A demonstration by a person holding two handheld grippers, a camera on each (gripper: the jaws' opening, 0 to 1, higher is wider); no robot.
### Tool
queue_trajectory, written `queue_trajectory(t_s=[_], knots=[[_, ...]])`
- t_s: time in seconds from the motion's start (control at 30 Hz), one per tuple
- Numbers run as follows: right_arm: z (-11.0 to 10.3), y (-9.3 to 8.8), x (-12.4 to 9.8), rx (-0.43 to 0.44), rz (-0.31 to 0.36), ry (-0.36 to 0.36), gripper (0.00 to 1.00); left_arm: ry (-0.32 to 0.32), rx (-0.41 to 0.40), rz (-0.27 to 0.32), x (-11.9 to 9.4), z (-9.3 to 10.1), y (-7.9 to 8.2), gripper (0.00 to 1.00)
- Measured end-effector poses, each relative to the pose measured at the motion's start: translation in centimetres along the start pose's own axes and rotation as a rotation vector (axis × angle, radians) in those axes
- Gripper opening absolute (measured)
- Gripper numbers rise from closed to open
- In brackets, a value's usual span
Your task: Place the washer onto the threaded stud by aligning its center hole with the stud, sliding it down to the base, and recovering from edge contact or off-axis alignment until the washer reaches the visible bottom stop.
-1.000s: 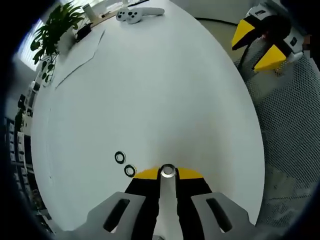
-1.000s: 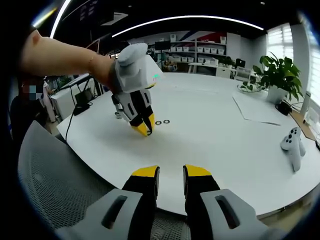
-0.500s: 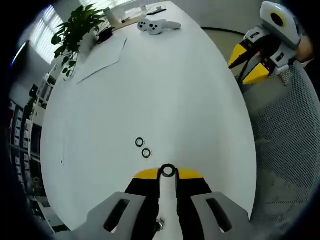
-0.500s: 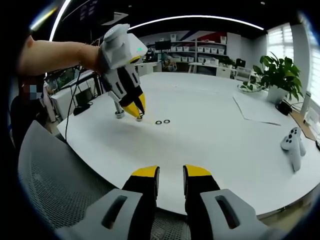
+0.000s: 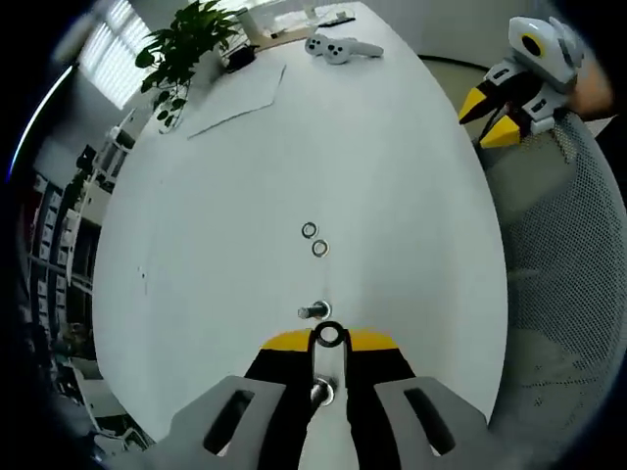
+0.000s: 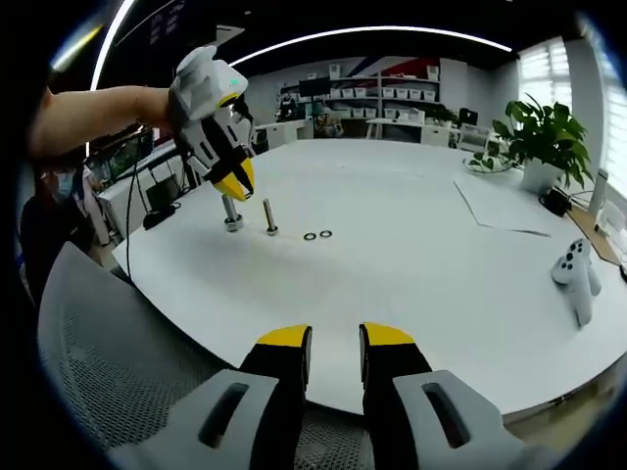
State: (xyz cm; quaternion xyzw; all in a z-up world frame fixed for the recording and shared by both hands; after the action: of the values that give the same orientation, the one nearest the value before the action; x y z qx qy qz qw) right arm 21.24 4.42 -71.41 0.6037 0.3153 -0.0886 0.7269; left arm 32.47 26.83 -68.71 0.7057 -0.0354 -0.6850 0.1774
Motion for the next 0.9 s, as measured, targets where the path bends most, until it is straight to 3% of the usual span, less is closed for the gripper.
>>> queue_trajectory(t_s=[0.4, 0.9], knots=[[0.4, 0.0, 0.0, 0.037, 0.004, -0.019, 0.22, 0.012, -0.014, 0.042, 0.7, -1.4, 0.5, 0.09], [0.3, -0.3, 0.0, 0.033, -0.017, -0.019, 0.22, -0.013, -0.053, 0.048, 2.4, -2.4, 0.7, 0.09]])
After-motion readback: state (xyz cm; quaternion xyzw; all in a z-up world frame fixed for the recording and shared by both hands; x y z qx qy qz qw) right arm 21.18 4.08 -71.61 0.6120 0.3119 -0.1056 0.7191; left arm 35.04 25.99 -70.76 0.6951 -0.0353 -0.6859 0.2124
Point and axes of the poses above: the point that each gripper's makers call its tool centre point, and the gripper's own axes: x roughly forward along the fingers, z roughly to its right, y roughly out of its top, the point moved 3 cm from there along -x, roughly backward along the fingers, and after that the axes turned 13 degrees about -y, right-handed, at the moved point
